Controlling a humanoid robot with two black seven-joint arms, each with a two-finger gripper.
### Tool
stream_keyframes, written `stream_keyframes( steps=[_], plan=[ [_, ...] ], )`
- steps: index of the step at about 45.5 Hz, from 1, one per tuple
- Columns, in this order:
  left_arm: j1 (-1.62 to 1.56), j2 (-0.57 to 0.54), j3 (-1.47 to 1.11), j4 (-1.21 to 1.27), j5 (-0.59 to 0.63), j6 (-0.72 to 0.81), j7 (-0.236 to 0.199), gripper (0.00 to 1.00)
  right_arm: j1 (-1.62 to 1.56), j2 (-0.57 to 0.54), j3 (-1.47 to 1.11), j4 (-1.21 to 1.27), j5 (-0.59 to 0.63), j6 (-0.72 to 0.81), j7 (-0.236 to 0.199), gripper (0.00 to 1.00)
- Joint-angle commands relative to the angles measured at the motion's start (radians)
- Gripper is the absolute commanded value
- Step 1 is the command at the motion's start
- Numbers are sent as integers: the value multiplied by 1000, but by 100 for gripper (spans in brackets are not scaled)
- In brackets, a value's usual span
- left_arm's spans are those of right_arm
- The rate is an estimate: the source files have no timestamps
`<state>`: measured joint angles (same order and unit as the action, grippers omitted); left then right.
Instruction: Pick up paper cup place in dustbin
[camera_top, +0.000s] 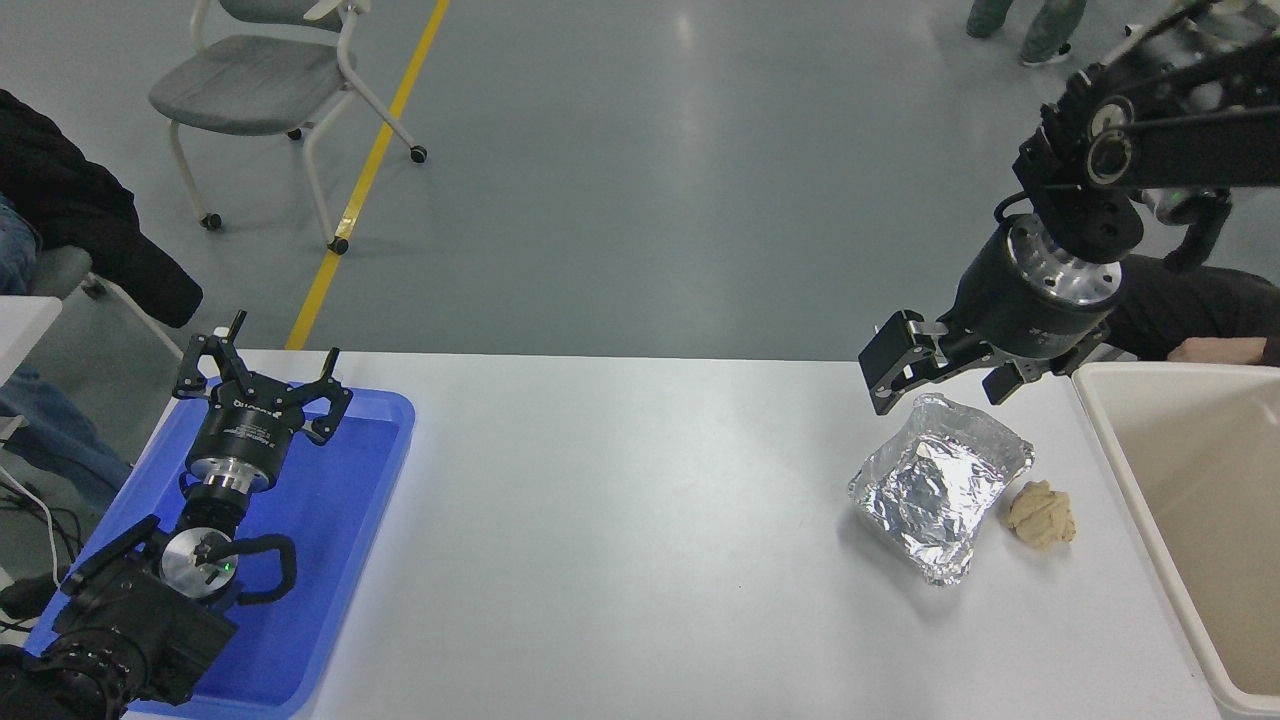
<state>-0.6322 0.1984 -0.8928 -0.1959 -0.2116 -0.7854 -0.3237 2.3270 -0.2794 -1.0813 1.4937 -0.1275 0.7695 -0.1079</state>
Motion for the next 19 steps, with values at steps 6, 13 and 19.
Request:
stream_keyframes(
  steps=[6, 13, 19],
  plan=[
    [0, 0, 0, 1, 0, 0, 0, 100, 89, 43, -51, 56, 34, 11, 5, 100],
    [0, 0, 0, -2, 0, 0, 0, 100, 98, 42, -54, 60, 35, 11, 5, 100],
    [0, 0, 0, 1, 0, 0, 0, 100, 104, 42, -54, 60, 35, 11, 7, 100]
  ],
)
